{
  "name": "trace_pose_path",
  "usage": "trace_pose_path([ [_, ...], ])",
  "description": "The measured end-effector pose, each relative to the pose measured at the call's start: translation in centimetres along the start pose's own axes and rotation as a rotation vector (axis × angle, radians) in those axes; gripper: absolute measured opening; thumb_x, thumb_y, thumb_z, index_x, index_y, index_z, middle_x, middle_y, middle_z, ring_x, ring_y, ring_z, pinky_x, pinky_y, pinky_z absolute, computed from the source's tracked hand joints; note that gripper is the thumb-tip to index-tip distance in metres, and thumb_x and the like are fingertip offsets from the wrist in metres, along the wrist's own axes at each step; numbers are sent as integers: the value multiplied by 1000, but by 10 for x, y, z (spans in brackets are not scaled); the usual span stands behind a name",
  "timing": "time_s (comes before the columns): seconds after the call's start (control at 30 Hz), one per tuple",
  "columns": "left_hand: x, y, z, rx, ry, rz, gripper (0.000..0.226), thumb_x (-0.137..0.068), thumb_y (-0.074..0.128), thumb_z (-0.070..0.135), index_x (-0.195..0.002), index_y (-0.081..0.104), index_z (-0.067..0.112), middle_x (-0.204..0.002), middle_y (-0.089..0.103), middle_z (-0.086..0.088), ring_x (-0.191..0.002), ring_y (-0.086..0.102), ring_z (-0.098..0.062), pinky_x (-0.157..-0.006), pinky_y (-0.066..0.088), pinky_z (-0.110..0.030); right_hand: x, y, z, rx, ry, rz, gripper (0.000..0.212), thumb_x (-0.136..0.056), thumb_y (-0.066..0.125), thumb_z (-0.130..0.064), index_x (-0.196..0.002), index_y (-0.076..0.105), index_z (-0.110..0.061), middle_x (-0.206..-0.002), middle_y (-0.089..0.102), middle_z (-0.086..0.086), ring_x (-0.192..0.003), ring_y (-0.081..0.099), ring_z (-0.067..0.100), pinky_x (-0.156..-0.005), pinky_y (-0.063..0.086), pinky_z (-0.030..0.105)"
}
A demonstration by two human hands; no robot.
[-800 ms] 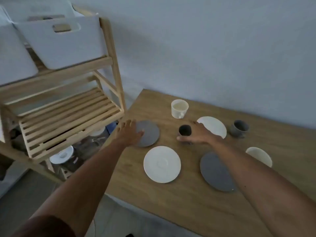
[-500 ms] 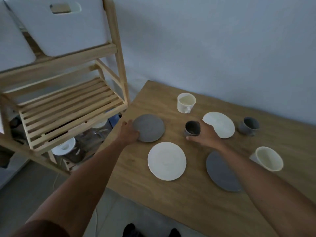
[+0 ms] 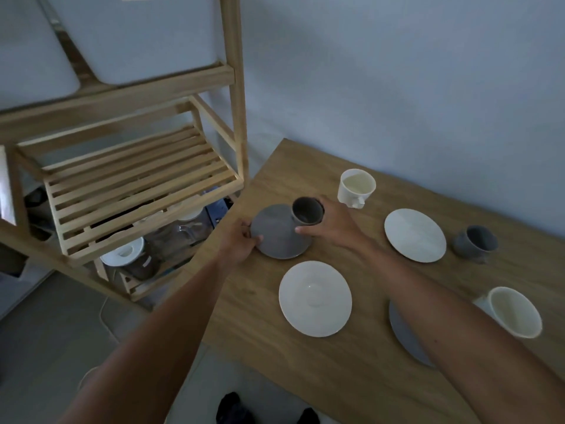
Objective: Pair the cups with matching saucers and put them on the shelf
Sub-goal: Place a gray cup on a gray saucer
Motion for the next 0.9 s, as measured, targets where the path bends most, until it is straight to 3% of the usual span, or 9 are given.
trace_pose_path([
  [0.13, 1, -1, -3, 30, -11, 21, 30, -84, 72, 21, -109, 59, 12, -102, 64, -8, -78, 52, -6, -62, 34, -20, -11, 26, -11, 10, -27, -49, 74, -53, 85, -56, -118, 57, -35, -108, 63, -20, -94, 58, -3, -72, 43, 14],
  [0.33, -1, 2, -9, 51, -36, 12, 31, -84, 71, 26, -110, 58, 18, -102, 64, 0, -97, 58, -17, -76, 41, -29, -20, 40, -15, 39, -56, -91, 72, -56, 88, -48, -120, 59, -32, -114, 66, -13, -102, 60, 5, -79, 47, 20],
  [0.53, -1, 1, -10, 6, -26, 29, 27, -83, 72, 30, -106, 59, 22, -99, 65, 0, -97, 60, -17, -89, 50, -38, -19, 50, -19, 57, -71, -124, 74, -62, 88, -45, -126, 55, -27, -123, 64, -7, -109, 59, 10, -88, 53, 29],
  [0.73, 15, -7, -10, 69, -39, 101, 42, -82, 74, 33, -116, 54, 19, -98, 63, 1, -92, 58, -13, -76, 43, -29, -10, 47, -13, 64, -23, -150, 100, -58, 85, -59, -141, 40, -24, -140, 53, -1, -124, 53, 18, -85, 46, 24],
  [0.9, 35, 3, -21, 121, -89, 100, 42, -80, 77, 32, -113, 53, 22, -90, 64, 4, -87, 59, -9, -67, 43, -25, -2, 16, 5, 169, 5, -93, 114, -56, 78, -71, -147, 34, -17, -151, 43, 6, -136, 41, 25, -106, 41, 42],
])
Point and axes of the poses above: each hand's wrist, its own x-axis away from the middle knuckle, its own y-axis out of the palm, z = x × y, the point moved 9 cm from there along -x, towards the middle knuckle
